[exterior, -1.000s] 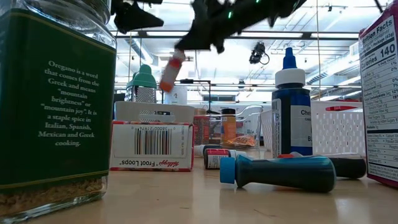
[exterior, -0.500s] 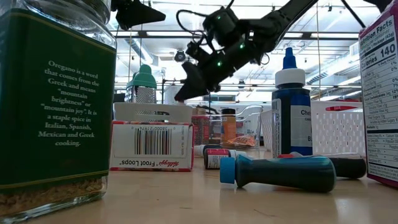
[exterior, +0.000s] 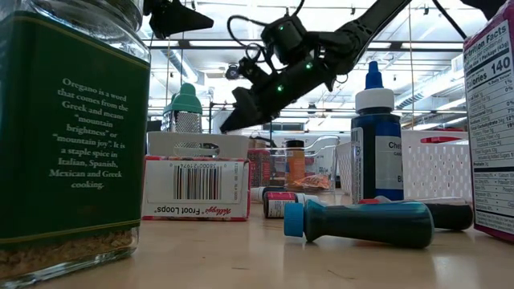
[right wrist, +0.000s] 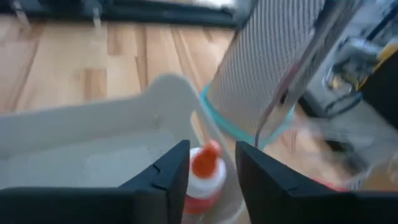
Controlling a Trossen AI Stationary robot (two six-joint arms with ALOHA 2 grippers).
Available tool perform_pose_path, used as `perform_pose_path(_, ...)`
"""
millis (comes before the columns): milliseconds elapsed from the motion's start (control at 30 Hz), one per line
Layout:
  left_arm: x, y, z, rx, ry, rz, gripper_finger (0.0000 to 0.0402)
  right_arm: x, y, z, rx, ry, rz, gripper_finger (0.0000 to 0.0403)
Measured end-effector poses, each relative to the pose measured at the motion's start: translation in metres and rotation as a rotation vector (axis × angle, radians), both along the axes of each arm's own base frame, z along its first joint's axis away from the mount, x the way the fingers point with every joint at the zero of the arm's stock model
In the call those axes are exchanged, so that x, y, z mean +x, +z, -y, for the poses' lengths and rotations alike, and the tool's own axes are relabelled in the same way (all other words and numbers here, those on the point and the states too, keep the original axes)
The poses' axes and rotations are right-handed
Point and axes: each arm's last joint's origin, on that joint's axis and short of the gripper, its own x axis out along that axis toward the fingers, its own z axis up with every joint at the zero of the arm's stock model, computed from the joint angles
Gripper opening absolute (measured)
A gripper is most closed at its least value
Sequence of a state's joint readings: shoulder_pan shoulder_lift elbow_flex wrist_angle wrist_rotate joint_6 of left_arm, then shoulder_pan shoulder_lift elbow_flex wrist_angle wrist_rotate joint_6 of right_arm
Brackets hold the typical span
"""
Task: Pick & Place Kitchen Items
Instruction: Put the large black food coloring bottle into the gray bin
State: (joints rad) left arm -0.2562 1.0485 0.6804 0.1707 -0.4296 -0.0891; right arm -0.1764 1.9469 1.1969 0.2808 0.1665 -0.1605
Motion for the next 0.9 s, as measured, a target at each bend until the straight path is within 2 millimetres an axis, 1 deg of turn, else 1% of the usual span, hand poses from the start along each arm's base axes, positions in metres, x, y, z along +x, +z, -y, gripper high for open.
perform_pose_path(133, 0.0, 0.0, 0.0, -0.005, -0.005, -0.003, 0.0342, -0.002, 0.012, 0.0, -0.042, 0.016, 0.025, 0.0165)
perform_pose_path(200, 0.0, -0.003, 0.001, -0.03, -0.035, -0.027, 0.0342, -0.004, 0.019, -0.001, -0.05, 0.005, 0.038, 0.0172)
perform_pose_path(333, -0.003, -0.014, 0.003, -0.078, -0.105, -0.14, 0.0342, -0.012, 0.048, -0.007, -0.069, -0.004, 0.097, 0.0178)
perform_pose_path(467, -0.005, -0.019, 0.004, -0.115, -0.159, -0.199, 0.0342, -0.026, 0.073, -0.023, -0.064, 0.031, 0.088, 0.0175)
perform_pose_path(600, -0.006, -0.02, 0.012, -0.246, -0.263, -0.219, 0.0342, -0.047, 0.099, -0.041, -0.056, 0.073, 0.045, 0.0163)
perform_pose_path(667, -0.004, -0.024, 0.016, -0.253, -0.297, -0.242, 0.0342, -0.059, 0.107, -0.05, -0.049, 0.095, 0.005, 0.0156)
perform_pose_path(733, -0.005, -0.027, 0.021, -0.247, -0.313, -0.267, 0.0342, -0.067, 0.117, -0.059, -0.044, 0.119, 0.005, 0.0151)
perform_pose_path(833, -0.001, -0.033, 0.026, -0.242, -0.324, -0.293, 0.0342, -0.076, 0.123, -0.072, -0.012, 0.141, -0.009, 0.0144)
perform_pose_path(900, 0.0, -0.037, 0.029, -0.239, -0.329, -0.316, 0.0342, -0.079, 0.122, -0.081, 0.025, 0.149, -0.03, 0.014)
